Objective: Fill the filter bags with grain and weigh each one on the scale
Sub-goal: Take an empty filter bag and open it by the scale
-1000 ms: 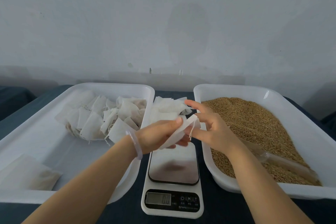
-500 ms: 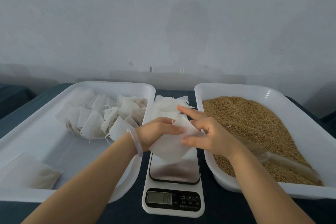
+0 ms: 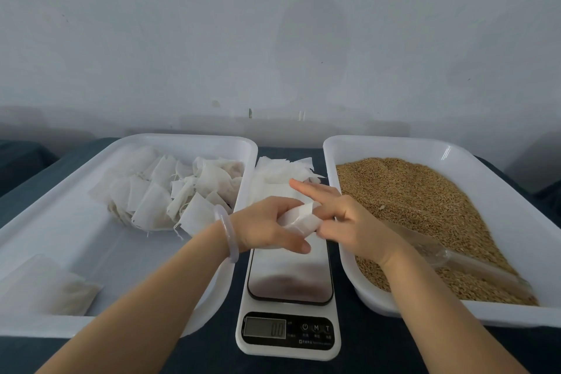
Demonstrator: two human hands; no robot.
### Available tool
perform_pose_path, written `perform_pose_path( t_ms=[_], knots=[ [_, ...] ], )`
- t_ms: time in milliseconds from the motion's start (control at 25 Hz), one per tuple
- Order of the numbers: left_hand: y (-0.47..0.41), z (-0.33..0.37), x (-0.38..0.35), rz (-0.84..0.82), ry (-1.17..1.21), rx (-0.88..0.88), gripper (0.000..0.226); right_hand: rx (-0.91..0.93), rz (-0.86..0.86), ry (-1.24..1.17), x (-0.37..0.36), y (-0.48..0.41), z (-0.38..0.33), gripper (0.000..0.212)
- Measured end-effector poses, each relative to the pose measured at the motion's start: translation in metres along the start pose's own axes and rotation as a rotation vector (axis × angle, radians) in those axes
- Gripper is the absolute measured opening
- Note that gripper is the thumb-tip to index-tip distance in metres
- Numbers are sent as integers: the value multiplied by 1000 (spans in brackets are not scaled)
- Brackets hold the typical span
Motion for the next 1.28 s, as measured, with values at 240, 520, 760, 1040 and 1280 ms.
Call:
perform_pose_path(
  t_ms=[240,520,760,1040,1280],
  knots=[
    [0,0,0,27,-68,6,28,-82,115,-37,5,0,-8,30],
    [-2,-5,-3,-63,-250,82,29,-35,-21,433,13,5,-12,20],
    [2,-1,-7,-206,-124,47,53,-31,-19,475,11,10,-18,39],
    [5,4,-8,-232,-93,54,46,-44,-87,496,20,20,-30,28],
    [4,1,-6,-176,56,40,35,-398,63,547,68,57,17,26]
  ],
)
Point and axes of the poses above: each hand's wrist, its own y-axis away from the middle knuckle, its own x-axis out of the back of the hand, z = x × y, the point moved 2 cm from there along -y, towards the middle knuckle, and after that the axes turned 12 degrees about y, right-handed, at the moved point
